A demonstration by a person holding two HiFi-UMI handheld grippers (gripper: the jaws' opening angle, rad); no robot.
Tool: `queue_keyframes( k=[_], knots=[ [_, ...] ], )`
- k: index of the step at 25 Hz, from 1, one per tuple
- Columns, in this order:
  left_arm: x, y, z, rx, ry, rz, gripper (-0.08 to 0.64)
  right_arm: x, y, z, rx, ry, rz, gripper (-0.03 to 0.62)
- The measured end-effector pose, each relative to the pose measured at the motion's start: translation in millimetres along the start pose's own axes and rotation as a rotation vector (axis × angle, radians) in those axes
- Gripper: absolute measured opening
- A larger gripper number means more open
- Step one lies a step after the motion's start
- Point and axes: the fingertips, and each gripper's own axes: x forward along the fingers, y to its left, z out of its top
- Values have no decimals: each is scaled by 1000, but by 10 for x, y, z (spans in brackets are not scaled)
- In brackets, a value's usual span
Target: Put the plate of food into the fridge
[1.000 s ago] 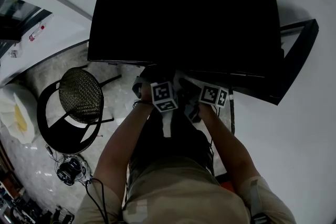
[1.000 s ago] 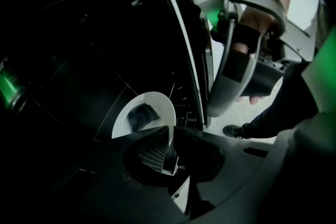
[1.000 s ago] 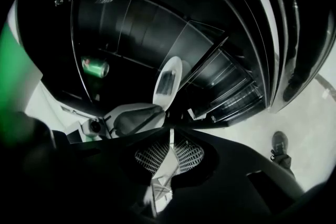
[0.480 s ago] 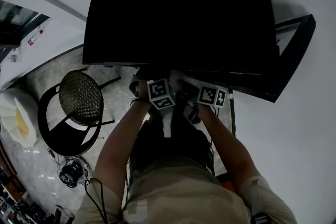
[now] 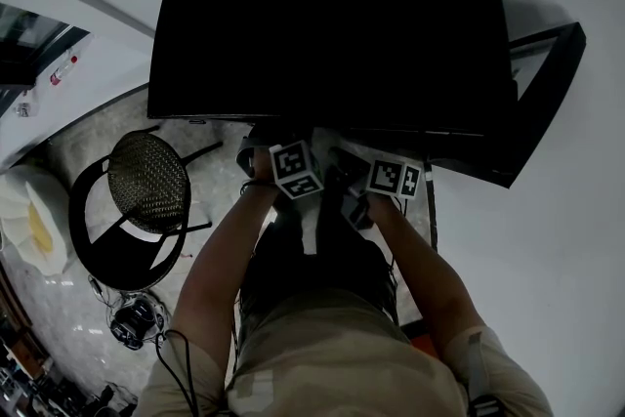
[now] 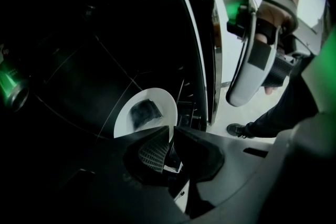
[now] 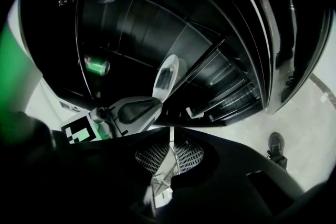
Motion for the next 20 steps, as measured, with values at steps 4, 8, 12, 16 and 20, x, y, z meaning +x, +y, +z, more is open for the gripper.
queue_keyframes(
  k=[4, 8, 12, 16, 20],
  knots=[
    [6, 36, -8, -5, 3, 5, 34, -1, -1, -9, -5, 5, -1, 35],
    [19, 76, -13, -10, 8, 10, 34, -23, -21, -31, -7, 10, -7, 35],
    [40, 115, -9, -20, 10, 12, 34, -40, -51, -21, -4, 10, -12, 35],
    [58, 138, -6, -25, 14, 15, 34, -56, -70, 4, -3, 4, -13, 35],
    [75, 166, 2, -40, 16, 23, 34, -76, -80, 22, -2, 0, -13, 35]
  ],
)
